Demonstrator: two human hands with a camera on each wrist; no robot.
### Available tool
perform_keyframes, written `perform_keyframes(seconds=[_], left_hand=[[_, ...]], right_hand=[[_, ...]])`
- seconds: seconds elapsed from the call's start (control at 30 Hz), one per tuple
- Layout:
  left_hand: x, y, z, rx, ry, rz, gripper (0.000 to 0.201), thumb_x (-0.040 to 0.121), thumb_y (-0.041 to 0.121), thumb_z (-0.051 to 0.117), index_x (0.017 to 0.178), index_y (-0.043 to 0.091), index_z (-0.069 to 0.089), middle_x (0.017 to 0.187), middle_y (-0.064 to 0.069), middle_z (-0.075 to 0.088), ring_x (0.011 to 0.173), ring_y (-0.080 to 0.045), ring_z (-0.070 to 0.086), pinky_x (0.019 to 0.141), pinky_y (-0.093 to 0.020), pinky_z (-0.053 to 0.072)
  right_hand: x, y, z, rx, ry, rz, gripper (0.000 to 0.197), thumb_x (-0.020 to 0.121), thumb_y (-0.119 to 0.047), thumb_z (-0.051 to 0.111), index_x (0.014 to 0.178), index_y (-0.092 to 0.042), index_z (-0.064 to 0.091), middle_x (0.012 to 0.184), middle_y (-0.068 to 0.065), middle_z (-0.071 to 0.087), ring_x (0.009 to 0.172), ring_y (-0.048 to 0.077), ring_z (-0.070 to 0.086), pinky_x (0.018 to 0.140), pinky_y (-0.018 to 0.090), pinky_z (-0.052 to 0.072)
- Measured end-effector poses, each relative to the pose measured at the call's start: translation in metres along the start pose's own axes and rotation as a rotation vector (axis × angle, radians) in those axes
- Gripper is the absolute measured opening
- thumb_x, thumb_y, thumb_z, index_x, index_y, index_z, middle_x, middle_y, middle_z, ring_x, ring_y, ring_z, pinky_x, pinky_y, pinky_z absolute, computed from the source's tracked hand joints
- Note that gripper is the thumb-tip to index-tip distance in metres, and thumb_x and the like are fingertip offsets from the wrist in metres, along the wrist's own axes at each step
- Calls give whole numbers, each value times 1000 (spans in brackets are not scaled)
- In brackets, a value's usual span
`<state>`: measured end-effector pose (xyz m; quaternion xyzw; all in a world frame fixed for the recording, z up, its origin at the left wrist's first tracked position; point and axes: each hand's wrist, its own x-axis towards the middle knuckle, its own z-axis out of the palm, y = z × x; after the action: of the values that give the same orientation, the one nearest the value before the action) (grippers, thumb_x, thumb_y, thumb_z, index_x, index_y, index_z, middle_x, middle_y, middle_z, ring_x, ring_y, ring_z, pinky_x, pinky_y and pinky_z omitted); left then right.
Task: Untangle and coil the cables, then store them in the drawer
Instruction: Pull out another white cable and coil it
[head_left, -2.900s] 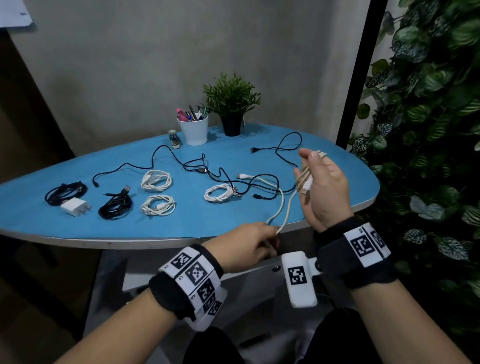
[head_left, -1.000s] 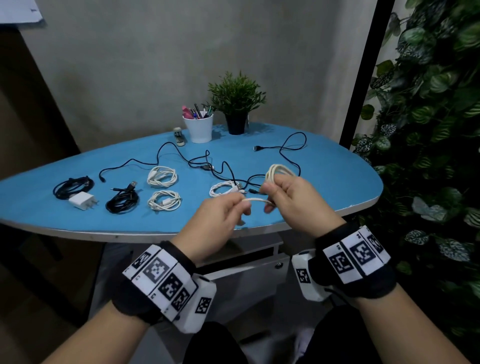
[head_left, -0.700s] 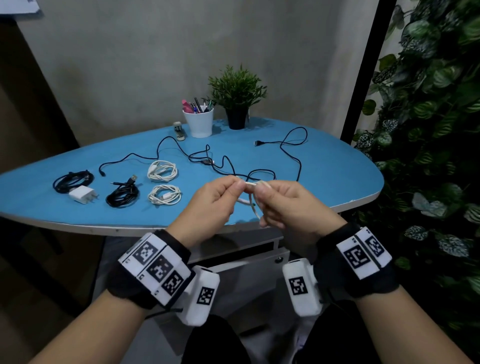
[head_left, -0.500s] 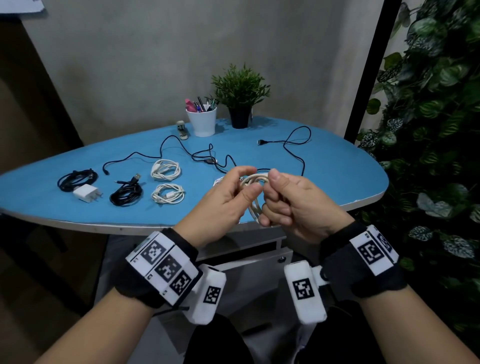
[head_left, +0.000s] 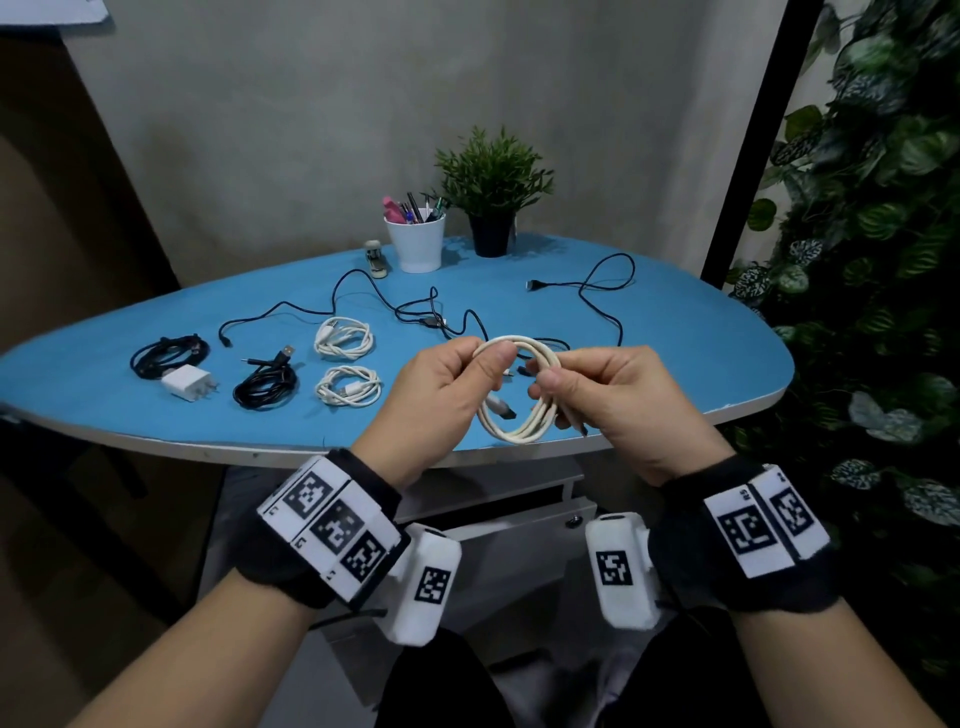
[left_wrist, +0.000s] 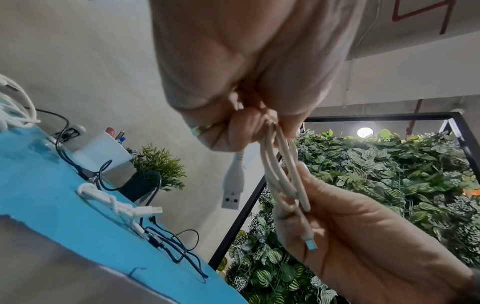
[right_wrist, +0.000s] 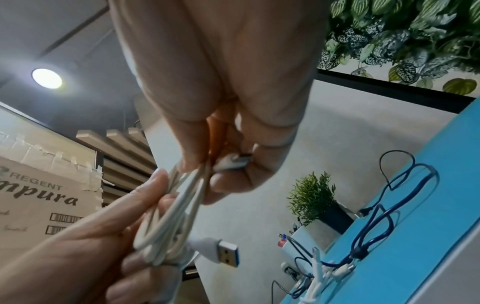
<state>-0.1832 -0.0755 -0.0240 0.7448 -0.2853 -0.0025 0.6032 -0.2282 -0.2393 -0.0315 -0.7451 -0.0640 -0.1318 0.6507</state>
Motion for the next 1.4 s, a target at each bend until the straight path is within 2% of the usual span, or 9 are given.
perform_keyframes(seconds=[0.17, 0.27, 0.4, 0.57, 0.9, 1.0, 1.13, 1.3, 1.4], left_hand=[[5, -8, -8, -51, -36, -30, 32, 97, 34, 43, 84, 15, 65, 63, -21, 55, 50, -9, 44, 50, -23, 37], [9, -11, -18, 35, -35, 0, 19, 96, 14, 49, 90, 18, 67, 67, 2, 58, 58, -8, 51, 53, -20, 44], [13, -15, -24, 299, 117, 125, 11, 88, 15, 62, 88, 22, 71, 83, 0, 57, 65, -6, 56, 58, -23, 51], [12, -11, -24, 161, 279, 88, 18, 87, 13, 64, 76, 27, 70, 60, 2, 66, 56, -7, 62, 60, -20, 53], [8, -7, -5, -318, 153, -174, 11, 89, 11, 60, 83, 5, 67, 61, -1, 67, 50, -7, 59, 48, -15, 45], [6, -6, -1, -420, 115, -246, 16, 91, 17, 57, 83, 7, 67, 66, -3, 69, 57, -10, 64, 55, -20, 51], [4, -5, 5, -471, 70, -267, 13, 84, 19, 64, 90, 8, 65, 78, -6, 69, 70, -14, 66, 68, -23, 54], [-1, -8, 13, -436, 2, -298, 8, 88, 10, 60, 93, 5, 61, 70, -5, 63, 61, -11, 60, 64, -22, 51], [-3, -9, 12, -357, -96, -351, 3, 88, 15, 61, 89, 13, 62, 73, 4, 66, 68, -6, 62, 71, -23, 47]], right_hand=[[2, 2, 1, 65, 110, -8, 16, 88, -2, 59, 80, -8, 70, 68, 11, 65, 52, 9, 55, 50, 18, 48], [2, 3, -3, 121, 133, 9, 14, 88, -3, 58, 81, -6, 70, 68, 11, 64, 52, 10, 56, 50, 18, 48], [1, 4, -1, 146, 108, 18, 14, 88, -3, 58, 81, -4, 70, 69, 12, 63, 53, 11, 55, 50, 19, 48], [0, 6, 3, 157, 23, 59, 14, 87, -3, 58, 83, -7, 70, 69, 12, 64, 56, 14, 57, 51, 19, 49], [1, 10, 9, 64, -3, 18, 13, 87, -3, 59, 85, -5, 72, 71, 15, 63, 58, 17, 56, 54, 21, 51], [4, 15, 9, 8, 76, -24, 15, 88, -5, 61, 86, -11, 74, 69, 12, 64, 58, 19, 54, 56, 27, 50], [9, 19, 5, -52, 167, -60, 13, 88, -10, 63, 83, -13, 75, 64, 10, 62, 56, 22, 53, 61, 38, 50], [8, 16, 9, -71, 165, -78, 16, 88, -9, 62, 78, -15, 73, 66, 14, 60, 55, 16, 54, 55, 29, 48], [9, 16, 6, -48, 194, -63, 17, 88, -10, 62, 75, -15, 72, 65, 10, 60, 54, 20, 55, 57, 35, 52]])
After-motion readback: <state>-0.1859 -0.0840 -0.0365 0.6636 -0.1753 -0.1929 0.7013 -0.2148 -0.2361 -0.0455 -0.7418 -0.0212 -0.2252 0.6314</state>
